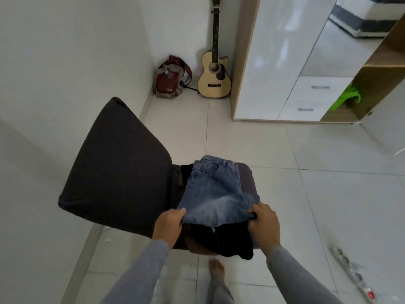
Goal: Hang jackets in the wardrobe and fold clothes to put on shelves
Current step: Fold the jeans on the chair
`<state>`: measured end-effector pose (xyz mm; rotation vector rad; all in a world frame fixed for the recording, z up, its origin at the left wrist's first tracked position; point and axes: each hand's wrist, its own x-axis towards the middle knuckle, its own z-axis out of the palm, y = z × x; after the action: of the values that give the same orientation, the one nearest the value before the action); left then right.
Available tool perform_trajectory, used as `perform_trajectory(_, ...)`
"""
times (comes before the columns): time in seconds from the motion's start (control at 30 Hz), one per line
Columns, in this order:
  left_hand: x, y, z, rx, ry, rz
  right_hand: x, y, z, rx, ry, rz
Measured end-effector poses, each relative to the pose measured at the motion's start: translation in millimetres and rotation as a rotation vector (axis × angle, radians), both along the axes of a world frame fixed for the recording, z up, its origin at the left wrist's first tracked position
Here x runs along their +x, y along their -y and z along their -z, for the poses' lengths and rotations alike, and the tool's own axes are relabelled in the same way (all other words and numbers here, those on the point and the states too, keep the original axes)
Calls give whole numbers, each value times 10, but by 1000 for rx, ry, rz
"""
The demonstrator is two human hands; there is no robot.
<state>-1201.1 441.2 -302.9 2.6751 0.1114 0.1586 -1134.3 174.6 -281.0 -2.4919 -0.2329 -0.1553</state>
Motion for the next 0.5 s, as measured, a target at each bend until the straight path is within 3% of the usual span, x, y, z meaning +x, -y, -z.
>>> perform_trajectory(0.13,-483,169,541,-65,-302,-51,-409,145,576,-37,-335,13)
perform_trajectory(0.27,-505,138,646,-121,-388,4,-433,210,686,-101,-529,-9)
perform_trajectory(0.37,-348,-17,576,-265,-392,-14,-265,188,598,-33,-530,25)
perform_trajectory(0.5,291,-158,321,-411,-193,-110,328,143,362,67,-380,33)
